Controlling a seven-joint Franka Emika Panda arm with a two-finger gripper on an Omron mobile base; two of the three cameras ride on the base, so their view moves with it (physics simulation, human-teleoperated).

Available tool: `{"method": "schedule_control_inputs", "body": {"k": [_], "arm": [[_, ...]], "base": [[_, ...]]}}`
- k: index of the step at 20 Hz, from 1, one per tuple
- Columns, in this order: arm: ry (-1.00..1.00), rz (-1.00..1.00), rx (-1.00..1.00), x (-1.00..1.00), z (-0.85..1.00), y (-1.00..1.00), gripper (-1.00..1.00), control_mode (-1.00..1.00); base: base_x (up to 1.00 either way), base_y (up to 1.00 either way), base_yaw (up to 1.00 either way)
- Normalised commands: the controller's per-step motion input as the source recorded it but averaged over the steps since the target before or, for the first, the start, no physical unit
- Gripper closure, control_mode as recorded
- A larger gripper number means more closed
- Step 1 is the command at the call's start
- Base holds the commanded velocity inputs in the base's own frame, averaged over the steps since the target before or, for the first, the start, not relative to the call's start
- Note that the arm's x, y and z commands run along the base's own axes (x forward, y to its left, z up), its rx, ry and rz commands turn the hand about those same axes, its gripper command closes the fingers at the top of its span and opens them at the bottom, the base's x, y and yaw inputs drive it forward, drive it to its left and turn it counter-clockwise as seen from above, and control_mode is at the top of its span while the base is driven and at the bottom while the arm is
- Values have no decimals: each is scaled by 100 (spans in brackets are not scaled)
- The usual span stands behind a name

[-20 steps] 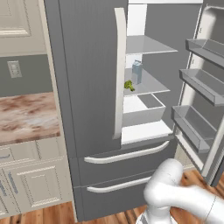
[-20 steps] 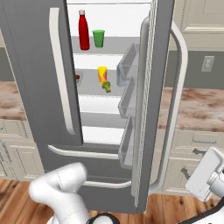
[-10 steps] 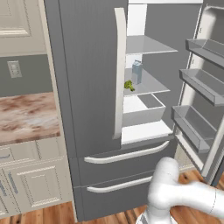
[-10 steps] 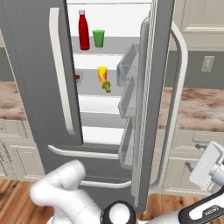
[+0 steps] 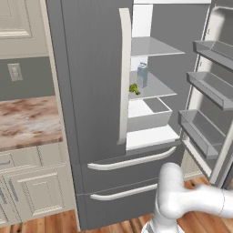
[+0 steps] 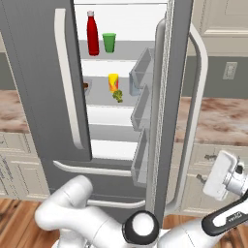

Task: Place the tupperware on the second highest shelf of the fridge. Make space for the tupperware among the existing items by rearranging them on the shelves if needed. Close the fridge door when finished.

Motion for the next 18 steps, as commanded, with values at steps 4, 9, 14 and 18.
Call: {"method": "schedule_control_inputs", "body": {"k": [4, 9, 14, 18], "arm": [[-16, 40, -19, -8, -23, 100, -100, -100], [-29, 39, -32, -57, -4, 100, -100, -100], [-47, 30, -35, -69, -9, 100, -100, -100], [-61, 13, -19, -17, 12, 100, -100, -100]], "base": [[0, 0, 0], [0, 0, 0], [0, 0, 0], [0, 0, 0]]}}
